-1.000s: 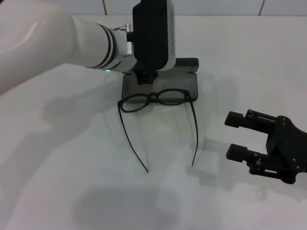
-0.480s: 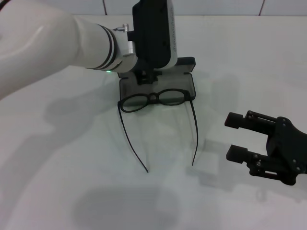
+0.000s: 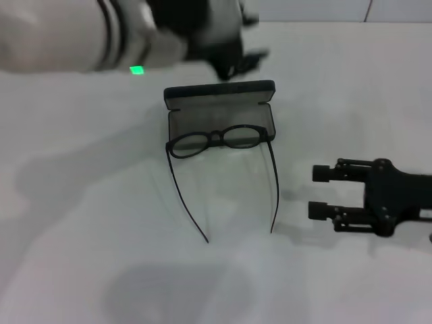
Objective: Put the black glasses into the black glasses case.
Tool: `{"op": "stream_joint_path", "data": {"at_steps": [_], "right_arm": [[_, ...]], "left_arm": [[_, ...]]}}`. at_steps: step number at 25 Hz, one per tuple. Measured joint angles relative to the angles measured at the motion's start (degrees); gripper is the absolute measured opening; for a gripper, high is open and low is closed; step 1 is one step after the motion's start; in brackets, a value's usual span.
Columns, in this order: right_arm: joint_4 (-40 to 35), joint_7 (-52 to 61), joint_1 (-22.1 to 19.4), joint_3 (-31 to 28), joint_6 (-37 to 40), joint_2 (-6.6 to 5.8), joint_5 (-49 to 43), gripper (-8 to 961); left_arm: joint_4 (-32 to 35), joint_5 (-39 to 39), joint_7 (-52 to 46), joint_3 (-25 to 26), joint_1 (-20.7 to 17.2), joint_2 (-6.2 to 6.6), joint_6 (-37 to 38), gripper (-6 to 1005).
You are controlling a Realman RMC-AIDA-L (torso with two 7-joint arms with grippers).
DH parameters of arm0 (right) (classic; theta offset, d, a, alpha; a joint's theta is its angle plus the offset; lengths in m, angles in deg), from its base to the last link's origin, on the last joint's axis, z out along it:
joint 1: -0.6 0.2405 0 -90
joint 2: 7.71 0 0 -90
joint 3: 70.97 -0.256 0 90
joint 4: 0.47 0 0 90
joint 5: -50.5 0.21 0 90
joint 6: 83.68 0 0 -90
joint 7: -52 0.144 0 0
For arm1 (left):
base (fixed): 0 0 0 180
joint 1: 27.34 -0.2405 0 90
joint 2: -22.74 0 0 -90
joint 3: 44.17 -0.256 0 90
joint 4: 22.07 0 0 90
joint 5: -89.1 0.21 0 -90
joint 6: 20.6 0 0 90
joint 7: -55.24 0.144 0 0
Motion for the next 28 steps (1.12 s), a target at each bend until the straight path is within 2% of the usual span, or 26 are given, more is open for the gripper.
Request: {"op": "stream_joint_path", "data": {"at_steps": [3, 5, 6, 7, 9, 11, 14, 16, 21, 24, 28], "right_arm": [[-8.98, 6.86, 1.99, -0.03, -2.00, -0.59, -6.85, 683], [-14.34, 11.73, 4.25, -0.06, -3.11, -0.80, -11.83, 680], [-16.05, 13.99, 5.92, -0.04, -3.68, -0.84, -14.26, 679], [-16.05, 13.99, 5.92, -0.04, -3.68, -0.84, -14.26, 677], [-18.80, 18.49, 10.57, -0.10, -4.57, -0.76, -20.20, 676], [-21.33, 21.45, 12.85, -0.12, -4.52, -0.53, -24.08, 676], [-24.94, 25.75, 16.50, -0.15, -4.53, 0.02, -30.87, 676], [-25.26, 27.46, 20.76, -0.14, -4.88, 0.65, -35.27, 676], [-18.79, 28.16, 31.75, -0.13, -7.26, 2.40, -44.69, 676], [-15.50, 28.06, 36.37, 0.84, -9.80, 3.29, -47.96, 675], [-10.97, 28.03, 41.41, 4.71, -14.79, 3.70, -48.60, 675]], "left_arm": [[3.29, -17.45, 0.94, 9.05, -3.05, 0.34, 2.75, 436], [2.37, -29.55, 3.11, 14.98, -5.17, 0.34, 6.34, 431], [0.98, -36.31, 5.44, 17.59, -6.76, 0.26, 8.51, 428], [-0.90, -42.01, 8.02, 19.62, -8.79, 0.18, 10.27, 426], [-5.60, -51.40, 13.64, 21.59, -12.76, 0.15, 12.99, 414], [-10.71, -57.52, 18.57, 22.28, -15.65, 0.16, 15.55, 397], [-19.83, -63.45, 26.22, 22.95, -18.21, 0.42, 21.93, 369], [-25.94, -64.80, 30.02, 24.78, -18.82, 0.48, 27.24, 348], [-43.78, -65.33, 40.82, 31.34, -17.28, 0.51, 40.74, 297], [-51.57, -64.78, 45.54, 34.69, -16.80, 0.75, 44.87, 266], [-58.01, -64.29, 49.25, 36.51, -16.93, 0.95, 45.83, 225]]}}
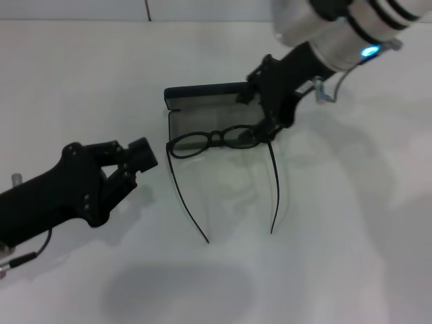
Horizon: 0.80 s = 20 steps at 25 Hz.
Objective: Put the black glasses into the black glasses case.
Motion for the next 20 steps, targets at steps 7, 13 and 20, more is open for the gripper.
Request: {"op": "stream_joint_path", "data": {"at_steps": [7, 13, 20], "right_arm": [[5.55, -0.20, 5.42, 7.43, -9.01, 0.14, 1.67, 675], [6.82, -0.32, 5.45, 10.66, -12.15, 0.12, 3.48, 675], [11.16, -0.33, 6.17, 11.11, -13.28, 0.10, 4.82, 675]], "left_arm": [[-4.07, 1.74, 1.63, -0.10, -0.15, -0.05, 0.28, 126], [-10.00, 2.71, 7.17, 0.09, -0.52, -0.27, 0.33, 125], [-13.97, 3.29, 10.99, 0.14, -0.14, 0.07, -0.43, 125]]}}
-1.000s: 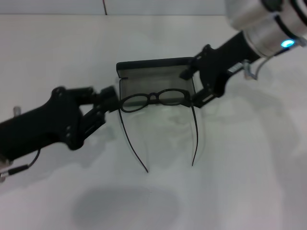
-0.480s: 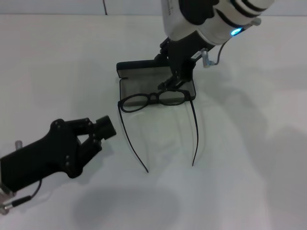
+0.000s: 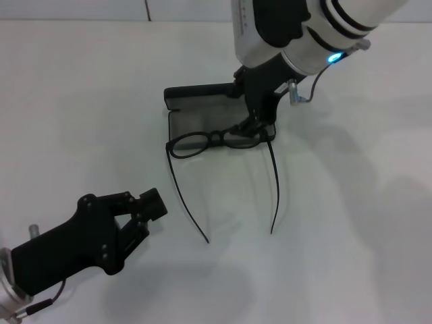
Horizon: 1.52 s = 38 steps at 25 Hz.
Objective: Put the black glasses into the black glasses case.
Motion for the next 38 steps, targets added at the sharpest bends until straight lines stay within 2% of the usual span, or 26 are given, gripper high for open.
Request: {"op": "stream_joint_path", "data": {"at_steps": [8, 18, 29, 35, 38], "right_arm": [[1.46, -2.33, -0.02, 2.71, -0.75, 0.01, 4.36, 674], [5.71, -8.99, -0.33, 2.86, -3.19, 0.01, 7.84, 674], [7.01, -13.59, -0.75, 4.03, -5.89, 0.00, 9.61, 674], [7.09, -14.38, -0.75, 4.38, -6.18, 0.00, 9.68, 673], [6.83, -14.48, -0.75, 6.36, -6.27, 0.00, 11.26, 673]], "left_arm": [[-2.02, 0.08, 1.67, 0.01, 0.54, -0.53, -1.05, 126], [-4.64, -0.01, 3.00, -0.05, 2.30, -0.68, -1.37, 125], [-6.70, -0.53, 3.18, 0.13, 5.48, -0.78, -3.55, 126], [-6.74, -0.72, 3.10, 1.23, 5.90, -0.78, -3.64, 126], [-6.75, -0.77, 3.12, 2.45, 5.77, -0.74, -3.64, 126]]}}
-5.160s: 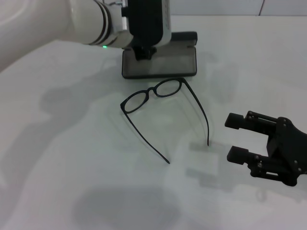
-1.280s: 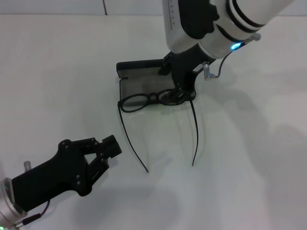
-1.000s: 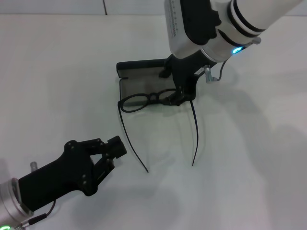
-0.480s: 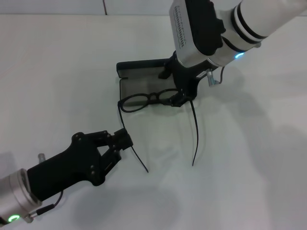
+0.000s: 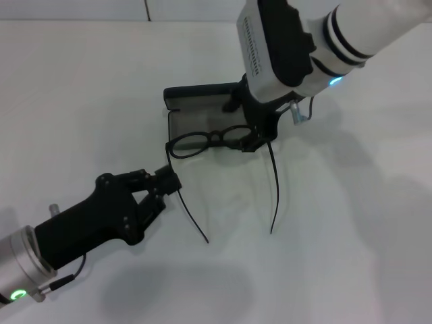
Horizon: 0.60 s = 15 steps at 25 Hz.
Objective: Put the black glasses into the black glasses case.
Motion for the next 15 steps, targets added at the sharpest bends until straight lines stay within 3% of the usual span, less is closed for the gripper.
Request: {"op": "stream_joint_path", "data": {"at_steps": [6, 11, 15], "right_arm": [[-0.33, -2.42, 0.04, 6.54, -1.34, 0.00, 6.64, 673], [-0.44, -3.28, 0.39, 7.39, -2.14, 0.01, 8.23, 600], [-0.67, -3.29, 0.43, 7.61, -2.25, 0.01, 8.26, 601]], "left_arm": [[0.01, -0.04, -0.30, 1.26, -0.42, 0.03, 0.00, 127], [0.01, -0.08, -0.30, 1.30, -0.41, 0.02, 0.01, 127], [-0.33, -0.09, -0.25, 1.33, -0.49, 0.02, 0.01, 127]]}}
